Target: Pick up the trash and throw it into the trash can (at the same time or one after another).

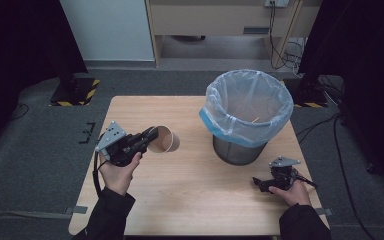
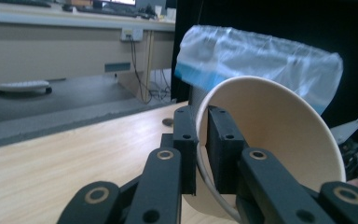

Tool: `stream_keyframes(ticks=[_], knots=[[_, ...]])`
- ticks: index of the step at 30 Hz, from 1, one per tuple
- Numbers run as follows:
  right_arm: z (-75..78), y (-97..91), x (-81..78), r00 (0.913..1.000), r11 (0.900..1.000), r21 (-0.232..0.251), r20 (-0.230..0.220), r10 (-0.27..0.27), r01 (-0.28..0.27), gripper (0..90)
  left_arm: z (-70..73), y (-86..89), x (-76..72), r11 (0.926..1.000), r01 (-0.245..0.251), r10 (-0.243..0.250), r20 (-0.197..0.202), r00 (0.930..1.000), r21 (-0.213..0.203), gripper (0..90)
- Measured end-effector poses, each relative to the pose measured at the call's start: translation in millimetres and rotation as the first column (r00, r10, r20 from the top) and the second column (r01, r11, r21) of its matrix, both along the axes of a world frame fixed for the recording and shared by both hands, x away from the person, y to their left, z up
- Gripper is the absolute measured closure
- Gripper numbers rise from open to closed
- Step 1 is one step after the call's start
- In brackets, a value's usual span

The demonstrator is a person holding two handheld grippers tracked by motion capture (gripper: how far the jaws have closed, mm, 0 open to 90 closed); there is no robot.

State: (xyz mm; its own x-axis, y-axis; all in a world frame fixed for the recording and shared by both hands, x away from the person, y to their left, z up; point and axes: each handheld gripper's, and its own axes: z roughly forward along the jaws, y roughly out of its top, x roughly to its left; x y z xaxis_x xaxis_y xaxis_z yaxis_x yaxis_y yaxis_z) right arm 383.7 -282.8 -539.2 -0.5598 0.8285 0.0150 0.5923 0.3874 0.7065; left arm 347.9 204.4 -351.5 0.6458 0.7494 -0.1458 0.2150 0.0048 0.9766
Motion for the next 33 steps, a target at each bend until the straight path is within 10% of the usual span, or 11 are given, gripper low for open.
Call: stream_keyframes(ticks=[33], knots=[[0.0,0.1,0.0,1.0000,1.0000,0.001,0.000,-0.002,0.002,1.2,98.7,-52.7,19.5,0.9939,0.067,-0.046,0.216,0.9752,-0.088,82.2]])
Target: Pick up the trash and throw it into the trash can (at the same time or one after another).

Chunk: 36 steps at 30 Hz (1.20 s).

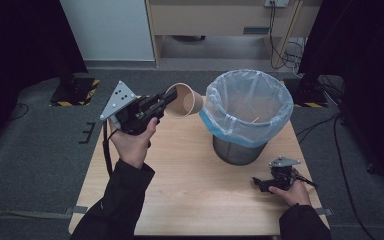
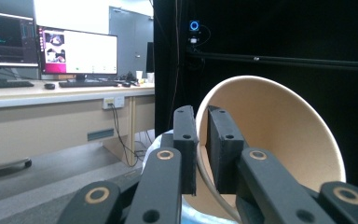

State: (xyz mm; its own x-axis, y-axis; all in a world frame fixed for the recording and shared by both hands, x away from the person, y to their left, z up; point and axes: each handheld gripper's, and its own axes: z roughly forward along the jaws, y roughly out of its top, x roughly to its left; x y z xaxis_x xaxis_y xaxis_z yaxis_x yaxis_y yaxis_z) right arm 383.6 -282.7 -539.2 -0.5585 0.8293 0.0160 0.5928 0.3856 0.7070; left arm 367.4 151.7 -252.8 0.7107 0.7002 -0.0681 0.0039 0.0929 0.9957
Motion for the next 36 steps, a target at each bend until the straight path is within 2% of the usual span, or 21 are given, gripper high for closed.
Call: stream_keyframes(ticks=[13,23,36], knots=[[-0.1,0.1,0.0,1.0000,1.0000,0.001,0.001,-0.001,0.001,1.2,18.3,-30.5,12.7,0.9995,0.031,-0.032,0.028,0.9991,0.011,82.2],[-0.2,-0.3,0.3,1.0000,1.0000,-0.002,0.005,0.004,-0.004,1.2,20.9,-54.9,24.6,0.9982,0.058,-0.059,0.028,0.9979,0.011,82.2],[-0.1,-0.2,0.3,1.0000,1.0000,-0.001,0.004,0.003,-0.003,1.1,21.9,-82.6,43.7,0.9973,0.065,-0.066,0.023,0.9976,0.033,82.2]])
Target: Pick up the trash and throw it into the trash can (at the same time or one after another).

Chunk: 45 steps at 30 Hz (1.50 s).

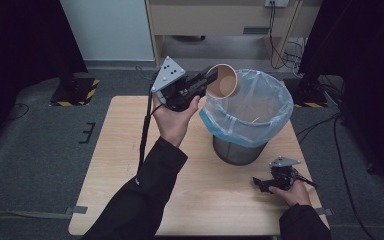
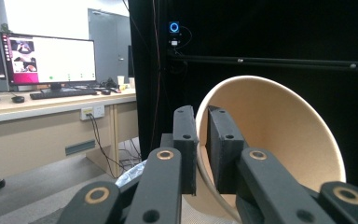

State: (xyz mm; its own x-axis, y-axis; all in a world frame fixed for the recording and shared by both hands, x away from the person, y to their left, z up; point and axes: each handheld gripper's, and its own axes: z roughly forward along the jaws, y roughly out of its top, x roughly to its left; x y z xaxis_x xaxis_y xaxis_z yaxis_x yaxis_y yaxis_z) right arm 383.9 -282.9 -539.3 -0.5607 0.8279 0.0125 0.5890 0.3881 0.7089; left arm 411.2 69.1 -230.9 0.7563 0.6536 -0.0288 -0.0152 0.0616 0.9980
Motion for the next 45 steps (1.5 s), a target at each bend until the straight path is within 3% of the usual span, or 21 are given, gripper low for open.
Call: stream_keyframes(ticks=[21,26,31,37,40,45], knots=[[0.0,0.0,0.0,1.0000,1.0000,0.000,0.000,0.000,0.000,1.1,-31.9,-48.2,35.7,0.9971,0.017,-0.011,-0.075,0.9971,0.074,81.9],[0.0,0.0,0.0,1.0000,1.0000,0.000,0.000,0.000,0.000,1.1,-39.1,-53.9,39.1,0.9943,0.057,-0.049,-0.095,0.9943,0.090,71.5],[0.0,0.0,0.0,1.0000,1.0000,0.000,0.000,0.000,0.000,1.2,-38.1,-42.1,29.9,0.9950,0.061,-0.055,-0.080,0.9953,0.079,63.6],[0.0,0.1,-0.1,1.0000,1.0000,0.001,-0.002,-0.001,0.001,1.2,-41.9,-10.9,10.3,0.9957,0.041,-0.035,-0.069,0.9970,0.083,51.3],[0.0,0.1,-0.1,1.0000,1.0000,0.001,-0.001,-0.002,0.002,1.2,-49.7,9.1,-1.4,0.9952,0.023,-0.016,-0.074,0.9971,0.095,44.1],[0.1,0.1,-0.3,1.0000,1.0000,0.000,-0.004,-0.001,0.001,1.2,-73.9,44.4,-19.9,0.9915,-0.005,0.021,-0.121,0.9925,0.130,35.9]])
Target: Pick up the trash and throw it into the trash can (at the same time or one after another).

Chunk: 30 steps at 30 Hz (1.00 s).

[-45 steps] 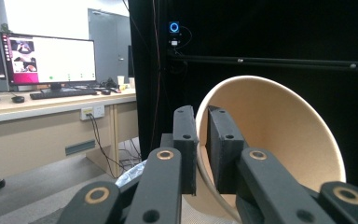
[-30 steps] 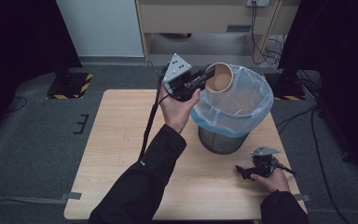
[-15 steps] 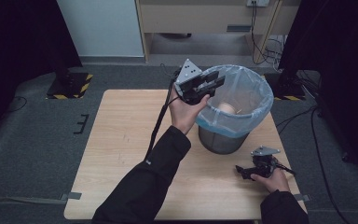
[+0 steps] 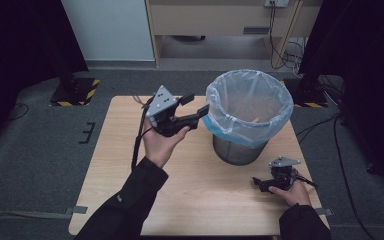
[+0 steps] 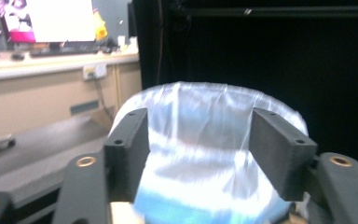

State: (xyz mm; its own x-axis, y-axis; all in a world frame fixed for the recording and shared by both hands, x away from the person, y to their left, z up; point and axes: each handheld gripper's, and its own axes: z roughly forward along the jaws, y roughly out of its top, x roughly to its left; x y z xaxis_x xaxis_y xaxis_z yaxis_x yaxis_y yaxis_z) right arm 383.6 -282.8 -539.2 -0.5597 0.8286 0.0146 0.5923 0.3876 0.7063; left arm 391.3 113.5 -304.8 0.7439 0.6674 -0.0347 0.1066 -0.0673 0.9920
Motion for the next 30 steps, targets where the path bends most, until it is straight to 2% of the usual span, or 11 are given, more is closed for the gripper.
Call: stream_keyframes(ticks=[4,7,9,12,14,18,21,23,25,28,30], knots=[[0.0,0.0,0.0,1.0000,1.0000,0.000,0.000,0.000,0.000,1.1,-30.1,28.3,-15.1,0.9985,-0.029,0.032,-0.063,0.9975,0.047,32.6],[0.0,0.0,0.1,1.0000,1.0000,0.000,0.000,0.000,0.000,1.2,-55.6,48.8,-27.4,0.9940,-0.061,0.071,-0.115,0.9908,0.091,29.7],[0.0,0.0,0.0,1.0000,1.0000,0.000,0.000,0.000,0.000,1.2,-74.8,61.4,-36.4,0.9897,-0.072,0.091,-0.154,0.9838,0.124,28.3],[0.0,0.0,0.0,1.0000,1.0000,0.000,0.000,0.000,0.000,1.1,-104.9,80.9,-48.8,0.9838,-0.085,0.119,-0.225,0.9669,0.158,26.1],[0.0,0.0,0.0,1.0000,1.0000,0.000,0.000,0.000,0.000,1.2,-125.1,93.9,-54.9,0.9787,-0.096,0.145,-0.277,0.9499,0.181,24.4],[0.0,0.0,0.0,1.0000,1.0000,0.000,0.000,0.000,0.000,1.1,-158.6,120.1,-60.8,0.9611,-0.128,0.211,-0.352,0.9121,0.245,22.0],[0.0,0.0,0.0,1.0000,1.0000,0.000,0.000,0.000,0.000,1.2,-174.9,142.0,-60.2,0.9433,-0.163,0.277,-0.417,0.8656,0.289,21.6],[0.0,0.0,0.0,1.0000,1.0000,0.000,0.000,0.000,0.000,1.1,-179.9,153.3,-59.0,0.9300,-0.189,0.315,-0.418,0.8521,0.315,20.2],[0.0,0.0,-0.1,1.0000,1.0000,0.000,0.001,0.000,0.000,1.2,-184.9,161.9,-58.7,0.9144,-0.208,0.352,-0.428,0.8323,0.347,19.2],[0.0,0.0,-0.1,1.0000,1.0000,-0.001,0.000,0.000,0.000,1.1,-193.6,169.8,-56.9,0.8974,-0.210,0.386,-0.459,0.8003,0.388,18.0],[0.1,0.0,-0.2,1.0000,1.0000,-0.002,-0.001,0.002,-0.002,1.1,-198.1,171.7,-55.1,0.8807,-0.203,0.406,-0.463,0.7876,0.428,17.6]])
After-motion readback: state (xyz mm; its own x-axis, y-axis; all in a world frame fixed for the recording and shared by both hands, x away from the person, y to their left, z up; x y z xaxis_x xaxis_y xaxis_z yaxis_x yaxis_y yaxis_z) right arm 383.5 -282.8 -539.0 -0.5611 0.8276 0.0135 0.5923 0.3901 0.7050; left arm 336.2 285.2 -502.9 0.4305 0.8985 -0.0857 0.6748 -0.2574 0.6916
